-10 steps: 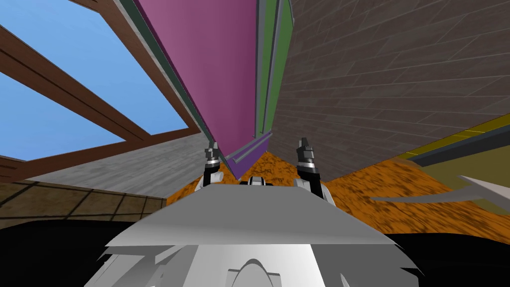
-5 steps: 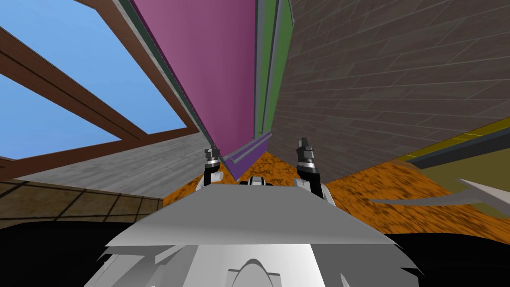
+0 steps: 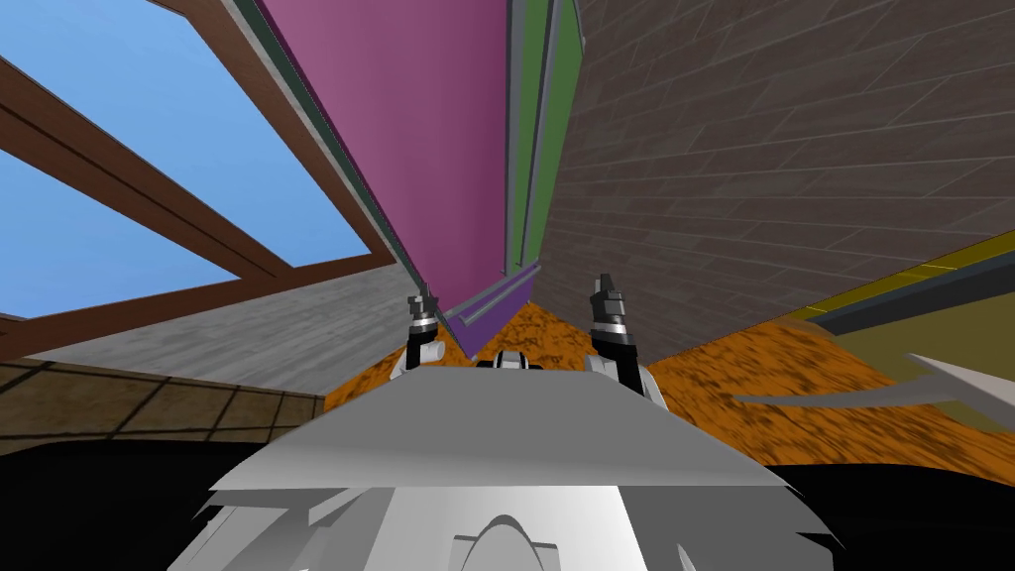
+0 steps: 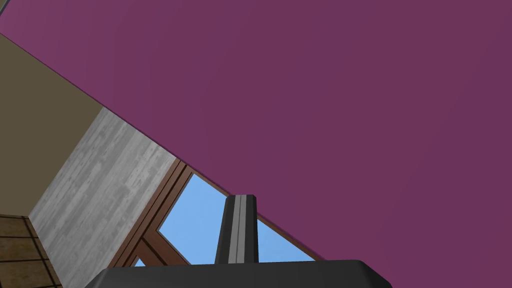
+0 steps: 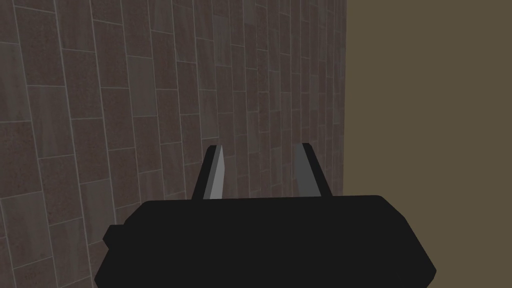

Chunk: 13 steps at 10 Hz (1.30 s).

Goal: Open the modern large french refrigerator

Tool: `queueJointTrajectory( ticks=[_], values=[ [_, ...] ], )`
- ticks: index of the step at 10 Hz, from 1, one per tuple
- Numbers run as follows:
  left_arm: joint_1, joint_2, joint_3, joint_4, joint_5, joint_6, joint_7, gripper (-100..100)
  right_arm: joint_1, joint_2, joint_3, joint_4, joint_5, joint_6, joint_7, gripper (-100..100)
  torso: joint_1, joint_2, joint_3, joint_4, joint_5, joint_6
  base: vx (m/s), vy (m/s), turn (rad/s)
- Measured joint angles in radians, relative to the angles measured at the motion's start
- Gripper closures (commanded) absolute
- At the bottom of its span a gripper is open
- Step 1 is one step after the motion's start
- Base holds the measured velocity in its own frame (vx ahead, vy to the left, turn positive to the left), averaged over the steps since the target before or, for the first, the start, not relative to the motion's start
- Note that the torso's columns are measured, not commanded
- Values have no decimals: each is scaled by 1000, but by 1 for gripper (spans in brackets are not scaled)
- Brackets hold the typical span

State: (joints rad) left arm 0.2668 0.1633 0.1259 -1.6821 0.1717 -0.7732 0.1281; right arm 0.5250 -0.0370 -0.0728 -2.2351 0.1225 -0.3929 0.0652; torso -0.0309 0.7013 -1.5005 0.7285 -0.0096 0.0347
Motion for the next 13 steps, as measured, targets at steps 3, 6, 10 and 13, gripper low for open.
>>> queueJointTrajectory(
  ticks=[3, 6, 10, 13],
  values=[
    [-23, 4, 15, 45, 15, -22, 9, -100, 0, 0, 0, 0, 0, 0, 0, 0, -1, -8, -5, -4, 2, 6, 37, -49, -32],
    [-55, -1, -1, 96, 22, -35, 22, -100, 0, 0, 0, 0, 0, 0, 0, 0, 29, 11, 8, 3, 9, -22, 113, -153, -40],
    [-105, -14, 17, 215, 56, -80, 43, -100, 0, 0, 0, 0, 0, 0, 0, 0, 35, 15, 12, 3, 12, -24, 99, -130, -19],
    [-137, -18, 36, 286, 84, -95, 60, -100, 0, 0, 0, 0, 0, 0, 0, 0, 38, 13, 10, 3, 13, -22, 71, -91, 1]
  ],
)
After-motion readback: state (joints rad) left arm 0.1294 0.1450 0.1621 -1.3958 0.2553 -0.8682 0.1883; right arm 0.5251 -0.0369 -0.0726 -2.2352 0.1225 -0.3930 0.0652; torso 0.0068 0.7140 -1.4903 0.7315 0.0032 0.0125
